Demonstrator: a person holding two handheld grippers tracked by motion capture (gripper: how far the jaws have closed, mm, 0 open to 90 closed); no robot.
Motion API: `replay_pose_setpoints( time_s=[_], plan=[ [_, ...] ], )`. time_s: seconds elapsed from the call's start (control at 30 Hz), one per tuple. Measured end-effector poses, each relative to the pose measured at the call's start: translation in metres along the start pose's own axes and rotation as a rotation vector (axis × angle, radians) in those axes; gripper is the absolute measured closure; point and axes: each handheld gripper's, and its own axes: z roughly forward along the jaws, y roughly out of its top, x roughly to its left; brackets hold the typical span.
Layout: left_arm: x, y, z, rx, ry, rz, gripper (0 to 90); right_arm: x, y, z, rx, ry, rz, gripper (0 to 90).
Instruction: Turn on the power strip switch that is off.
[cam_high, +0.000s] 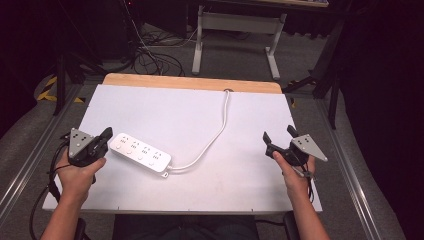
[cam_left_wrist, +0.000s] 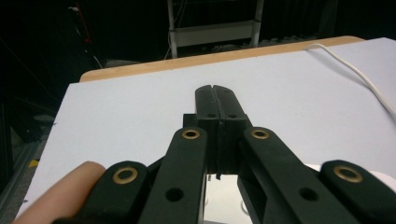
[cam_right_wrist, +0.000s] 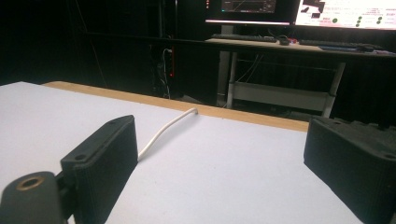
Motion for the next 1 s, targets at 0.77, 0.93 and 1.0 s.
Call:
replay_pose_setpoints(
  time_s=[0.77, 0.93, 1.0],
  plan=[
    [-0.019, -0.009, 0.025, 0.23, -0.105, 0.114, 90.0, 0.001, 0.0, 0.0, 0.002, -0.001, -0.003, 10.5],
    [-0.02, -0.012, 0.029, 0.276, -0.11, 0.114, 90.0, 0.002, 0.0, 0.0, 0.003, 0.0, -0.002, 10.6],
    [-0.02, -0.013, 0.031, 0.295, -0.109, 0.113, 90.0, 0.002, 0.0, 0.0, 0.003, 0.0, -0.001, 10.6]
  ],
)
